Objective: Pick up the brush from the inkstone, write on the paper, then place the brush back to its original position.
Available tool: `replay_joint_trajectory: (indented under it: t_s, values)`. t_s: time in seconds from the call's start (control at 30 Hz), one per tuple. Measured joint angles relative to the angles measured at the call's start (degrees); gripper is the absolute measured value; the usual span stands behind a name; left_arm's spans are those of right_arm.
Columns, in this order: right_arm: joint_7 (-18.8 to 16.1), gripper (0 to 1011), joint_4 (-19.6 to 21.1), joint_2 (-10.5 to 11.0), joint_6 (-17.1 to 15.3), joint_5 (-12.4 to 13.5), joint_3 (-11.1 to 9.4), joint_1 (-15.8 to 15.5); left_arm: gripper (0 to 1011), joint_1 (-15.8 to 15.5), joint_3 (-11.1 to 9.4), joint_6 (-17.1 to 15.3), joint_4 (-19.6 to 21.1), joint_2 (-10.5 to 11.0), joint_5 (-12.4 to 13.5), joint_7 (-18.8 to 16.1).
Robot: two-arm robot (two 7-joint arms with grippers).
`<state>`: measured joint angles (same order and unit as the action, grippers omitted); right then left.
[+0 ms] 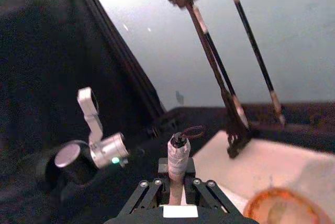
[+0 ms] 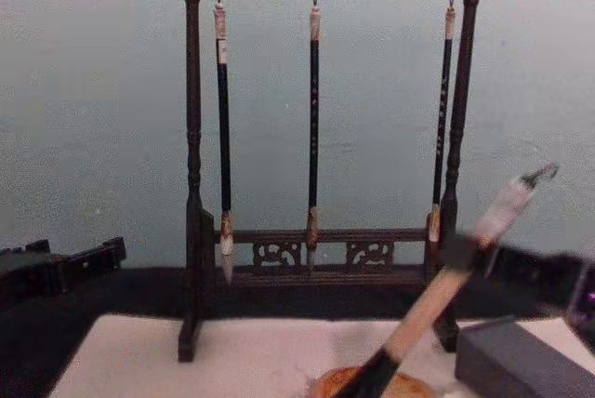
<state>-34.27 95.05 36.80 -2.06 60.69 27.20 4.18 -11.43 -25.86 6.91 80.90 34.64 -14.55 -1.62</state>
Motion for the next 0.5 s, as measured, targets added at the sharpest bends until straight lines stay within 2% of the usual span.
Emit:
replay_joint_trajectory:
  t_s: [0.03,0.2,0.37,0.5]
  values:
    - [0.1,161,-1.1,-0.5,-0.3,-0.4,0.7,0.5,1002,0.0,0.0,0.0,0.0,0.0,0.0,0.0]
    - [0.1,161,-4.0,-1.5,-0.8,-1.0,1.6,1.3,1000,0.0,0.0,0.0,0.0,0.0,0.0,0.0]
    - [0.1,163,-5.7,-1.6,-0.8,-1.0,1.4,1.4,1002,0.0,0.0,0.0,0.0,0.0,0.0,0.0]
    - [0.1,163,-6.3,-0.9,-0.6,-0.7,0.4,0.8,1002,0.0,0.0,0.0,0.0,0.0,0.0,0.0]
